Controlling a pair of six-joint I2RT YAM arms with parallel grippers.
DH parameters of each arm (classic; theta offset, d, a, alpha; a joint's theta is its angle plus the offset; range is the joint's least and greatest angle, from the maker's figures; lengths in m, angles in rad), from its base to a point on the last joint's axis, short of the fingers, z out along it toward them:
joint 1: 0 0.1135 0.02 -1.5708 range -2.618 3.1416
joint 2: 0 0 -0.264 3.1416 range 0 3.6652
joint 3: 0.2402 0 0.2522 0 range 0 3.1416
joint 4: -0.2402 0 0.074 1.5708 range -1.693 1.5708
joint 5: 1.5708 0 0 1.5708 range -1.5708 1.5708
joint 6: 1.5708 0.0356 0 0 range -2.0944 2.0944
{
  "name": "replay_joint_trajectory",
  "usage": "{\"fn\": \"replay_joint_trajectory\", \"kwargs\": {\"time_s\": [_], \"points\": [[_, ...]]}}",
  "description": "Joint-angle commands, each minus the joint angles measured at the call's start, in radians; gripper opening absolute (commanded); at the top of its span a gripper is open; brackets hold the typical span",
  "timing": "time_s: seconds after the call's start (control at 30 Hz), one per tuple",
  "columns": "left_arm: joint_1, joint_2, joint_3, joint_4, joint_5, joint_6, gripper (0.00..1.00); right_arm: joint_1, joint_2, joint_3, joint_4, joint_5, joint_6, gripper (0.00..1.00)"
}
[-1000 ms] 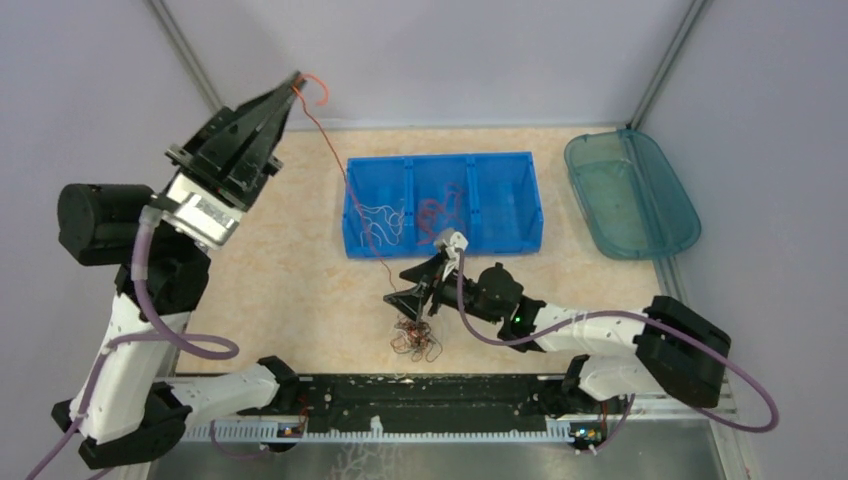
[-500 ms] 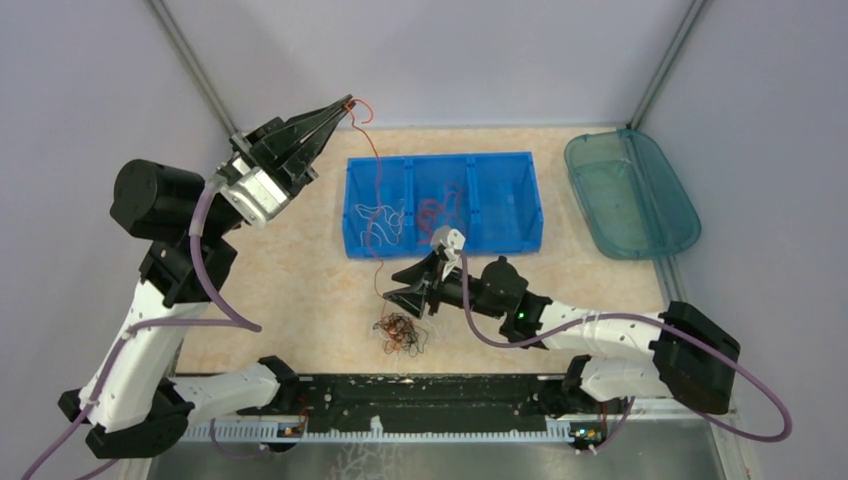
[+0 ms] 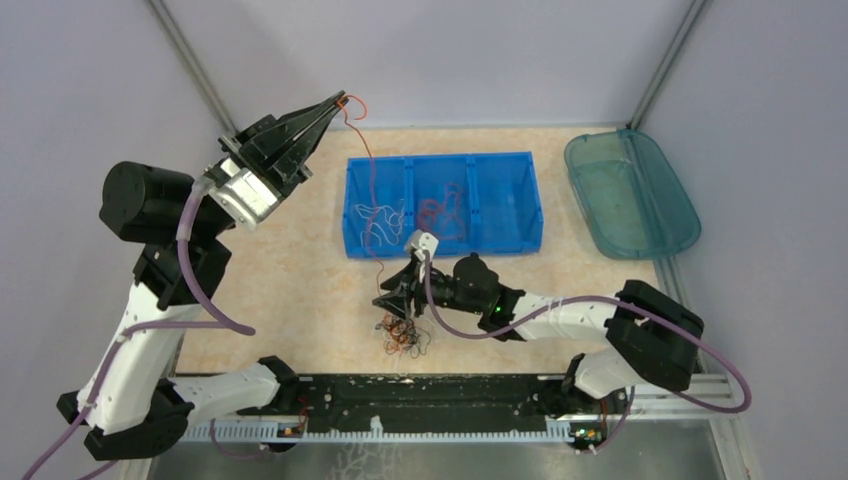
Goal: Untangle the cables
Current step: Untie the cable.
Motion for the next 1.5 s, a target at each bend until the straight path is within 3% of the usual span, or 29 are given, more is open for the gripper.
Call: {"fn": "replay_joint_trajectory", "kwargs": {"time_s": [0.0, 0.13, 0.27, 0.4, 0.63, 0.77, 1.2, 1.47], "points": [[-0.005, -0.008, 0.023, 0.012, -0.010, -0.011, 0.00, 0.009, 0.042, 0.082, 0.066, -0.016, -0.021, 0.38], [-0.005, -0.023, 0.001, 0.007, -0.025, -0.013, 0.00, 0.004, 0.019, 0.109, 0.015, 0.019, -0.052, 0.00], [-0.005, -0.048, -0.044, -0.064, -0.113, -0.105, 0.16, -0.028, -0.095, 0.132, -0.051, 0.036, -0.056, 0.00], [-0.005, -0.111, -0.178, -0.242, -0.155, -0.245, 0.30, -0.054, -0.207, 0.131, -0.078, 0.041, -0.040, 0.00], [-0.004, -0.230, -0.432, -0.491, 0.107, -0.391, 0.50, -0.060, -0.290, 0.112, -0.024, 0.030, 0.028, 0.00], [-0.004, -0.247, -0.511, -0.531, 0.188, -0.413, 0.56, -0.060, -0.302, 0.108, -0.003, 0.027, 0.047, 0.00], [-0.004, -0.232, -0.664, -0.457, 0.278, -0.518, 0.62, -0.060, -0.316, 0.113, 0.064, -0.011, 0.124, 0.00], [-0.003, -0.195, -0.707, -0.374, 0.288, -0.592, 0.54, -0.059, -0.296, 0.117, 0.114, -0.038, 0.171, 0.00]]}}
